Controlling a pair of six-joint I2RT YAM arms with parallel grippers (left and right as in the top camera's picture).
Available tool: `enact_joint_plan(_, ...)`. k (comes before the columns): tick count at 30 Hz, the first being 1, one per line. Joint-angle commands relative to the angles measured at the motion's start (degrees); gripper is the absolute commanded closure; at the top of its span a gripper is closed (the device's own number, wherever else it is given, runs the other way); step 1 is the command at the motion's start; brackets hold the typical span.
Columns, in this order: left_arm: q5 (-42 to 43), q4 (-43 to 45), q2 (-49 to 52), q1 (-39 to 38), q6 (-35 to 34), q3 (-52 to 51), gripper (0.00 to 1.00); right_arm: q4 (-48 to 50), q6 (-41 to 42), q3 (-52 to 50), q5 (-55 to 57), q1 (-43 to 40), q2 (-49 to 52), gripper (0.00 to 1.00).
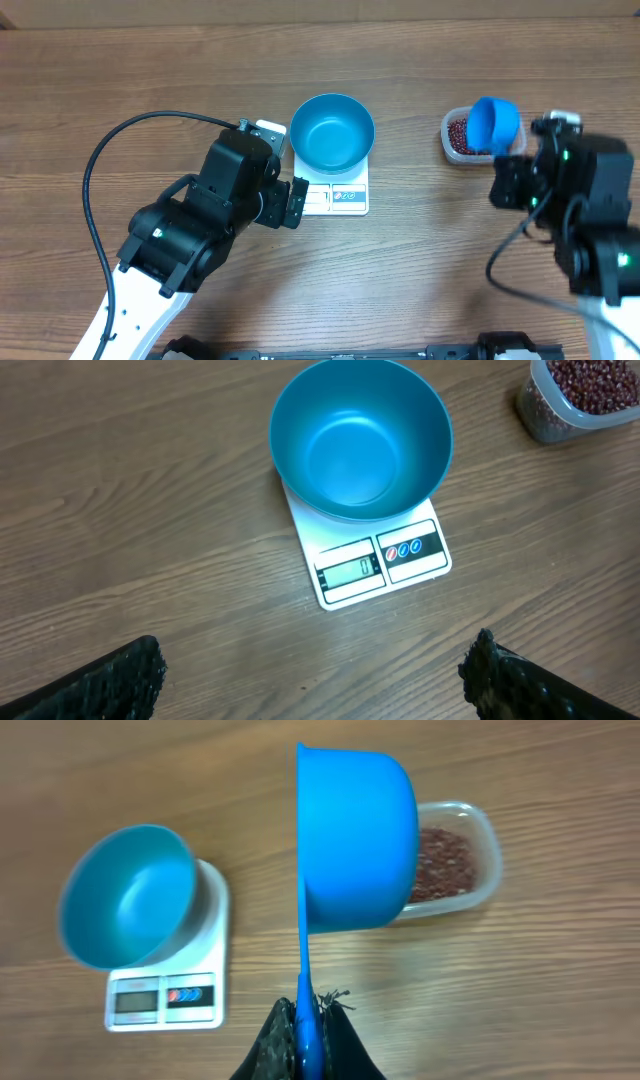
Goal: Scoop item into bowl and weigh 150g on scale
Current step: 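Move the held scoop with the right gripper over the bean tub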
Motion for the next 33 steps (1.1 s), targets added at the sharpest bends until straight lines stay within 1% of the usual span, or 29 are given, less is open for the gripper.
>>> enact_joint_plan(1,0.70,0.13,-0.13,0.35,1.53,-0.22,0.01,-3.80,-2.93,9.14,8.96,-0.37,6.88,0.96)
enact_joint_plan(4,0.70,0.13,-0.13,0.35,1.53,-0.22,0.01,-6.14,-3.21,14.47,12.00,-0.37,12.04,0.96)
enact_joint_plan(7,0.68,0.13,-0.13,0.35,1.53,-0.22,0.01,-7.54,-5.31,19.28,12.00,-0.37,15.96,0.96)
enact_joint_plan(11,0.70,0.13,-0.13,0.35,1.53,-0.22,0.01,-5.79,-6.32,22.97,11.98,-0.37,18.58,0.96)
enact_joint_plan(16,0.70,0.13,-0.13,0.35,1.53,-0.22,0.01,-6.10,-7.54,23.80,14.21,-0.39,20.55,0.96)
enact_joint_plan(22,0.70,0.13,-0.13,0.35,1.53,-0.22,0.01,-8.55,-7.56,23.80,18.91,-0.39,27.12,0.96)
enact_joint_plan(28,0.70,0.11,-0.13,0.35,1.51,-0.22,0.01,-8.31,-7.54,23.80,19.06,-0.39,33.46,0.96)
enact_joint_plan(33,0.68,0.11,-0.13,0.35,1.53,-0.22,0.01,-7.61,-7.52,23.80,19.06,-0.39,34.77,0.96)
